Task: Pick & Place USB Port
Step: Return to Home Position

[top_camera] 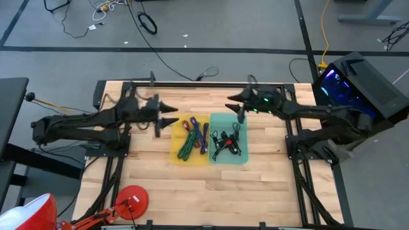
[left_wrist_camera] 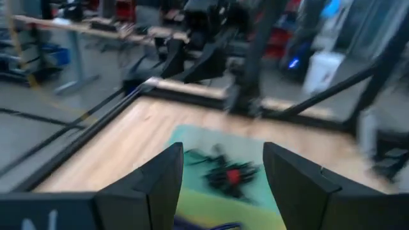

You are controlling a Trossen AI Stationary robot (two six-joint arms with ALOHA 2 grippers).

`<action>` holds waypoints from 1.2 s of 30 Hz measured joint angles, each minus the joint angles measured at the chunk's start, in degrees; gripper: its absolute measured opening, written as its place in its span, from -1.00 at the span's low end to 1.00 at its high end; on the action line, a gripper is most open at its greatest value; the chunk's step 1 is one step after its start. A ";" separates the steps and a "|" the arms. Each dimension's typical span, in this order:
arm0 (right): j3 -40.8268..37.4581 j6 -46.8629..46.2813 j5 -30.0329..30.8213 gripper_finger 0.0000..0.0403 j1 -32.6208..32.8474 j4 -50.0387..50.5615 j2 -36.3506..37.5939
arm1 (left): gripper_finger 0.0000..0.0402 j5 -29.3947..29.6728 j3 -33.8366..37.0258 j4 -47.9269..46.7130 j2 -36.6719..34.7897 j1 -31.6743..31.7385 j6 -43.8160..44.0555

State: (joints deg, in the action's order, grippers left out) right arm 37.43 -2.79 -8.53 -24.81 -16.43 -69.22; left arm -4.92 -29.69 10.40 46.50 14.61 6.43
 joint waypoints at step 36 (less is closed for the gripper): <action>-33.16 -2.17 -11.89 -0.15 0.14 -4.82 38.54 | 0.10 9.76 21.72 0.18 -23.37 -18.58 2.82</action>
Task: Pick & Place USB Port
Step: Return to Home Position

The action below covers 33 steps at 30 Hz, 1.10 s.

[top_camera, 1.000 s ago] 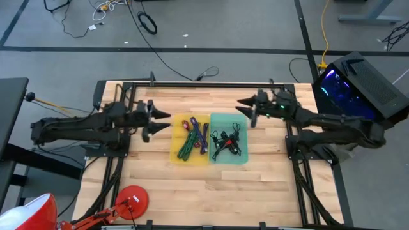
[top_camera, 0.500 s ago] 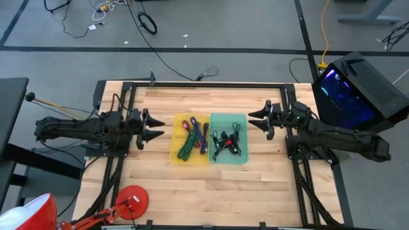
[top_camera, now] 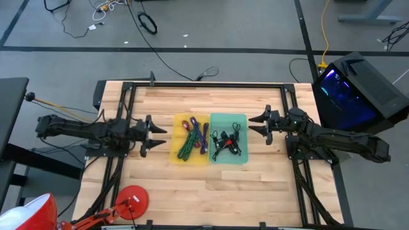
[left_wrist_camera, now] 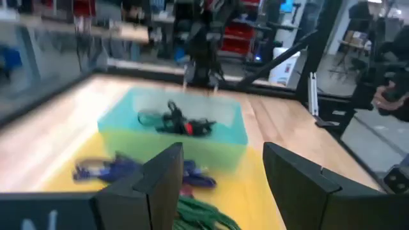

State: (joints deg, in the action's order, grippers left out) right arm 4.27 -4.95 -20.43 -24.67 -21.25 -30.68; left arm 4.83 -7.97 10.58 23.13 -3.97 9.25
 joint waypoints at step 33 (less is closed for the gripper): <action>-3.39 -14.05 -0.02 -0.14 9.35 -10.24 -0.07 | 0.10 12.03 0.16 -1.19 -9.64 -4.26 5.13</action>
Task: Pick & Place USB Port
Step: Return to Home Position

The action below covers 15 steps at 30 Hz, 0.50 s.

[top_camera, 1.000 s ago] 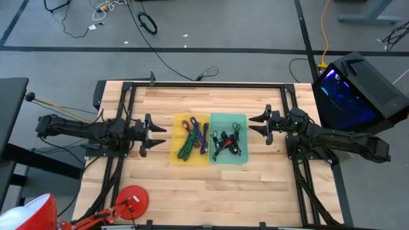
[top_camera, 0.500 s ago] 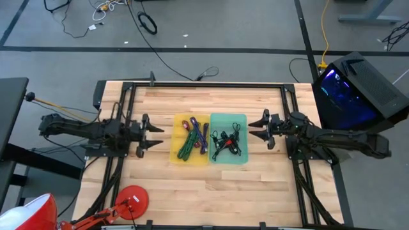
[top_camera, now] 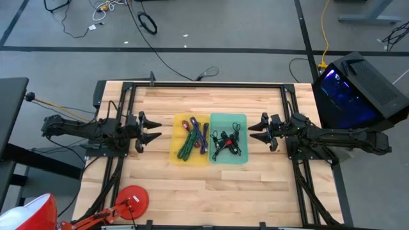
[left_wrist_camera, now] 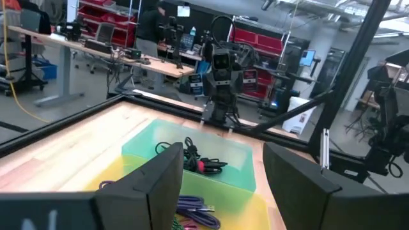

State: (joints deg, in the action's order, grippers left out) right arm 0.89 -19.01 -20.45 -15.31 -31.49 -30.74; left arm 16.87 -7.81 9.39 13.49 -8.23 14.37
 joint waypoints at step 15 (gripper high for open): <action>0.00 -0.02 0.46 -0.14 0.02 0.46 4.45 | 0.10 -0.18 0.00 0.00 -0.01 0.00 0.02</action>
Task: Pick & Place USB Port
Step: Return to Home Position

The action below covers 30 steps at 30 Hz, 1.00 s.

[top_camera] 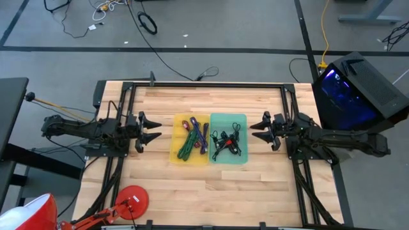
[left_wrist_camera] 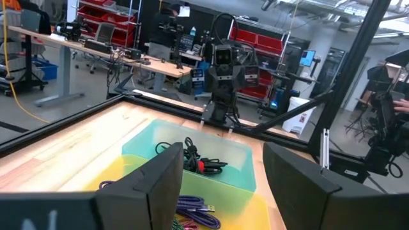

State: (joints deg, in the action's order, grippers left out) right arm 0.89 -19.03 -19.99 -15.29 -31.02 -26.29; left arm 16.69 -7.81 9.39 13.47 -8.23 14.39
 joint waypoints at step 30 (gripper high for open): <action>0.07 0.00 -0.46 -0.14 0.22 -2.18 26.28 | 0.10 -0.02 -0.02 -0.07 -0.11 0.02 0.02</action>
State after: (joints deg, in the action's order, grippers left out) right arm 0.95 -19.03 -20.44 -15.07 -33.20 -0.01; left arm 16.67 -7.84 9.32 13.37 -8.21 14.41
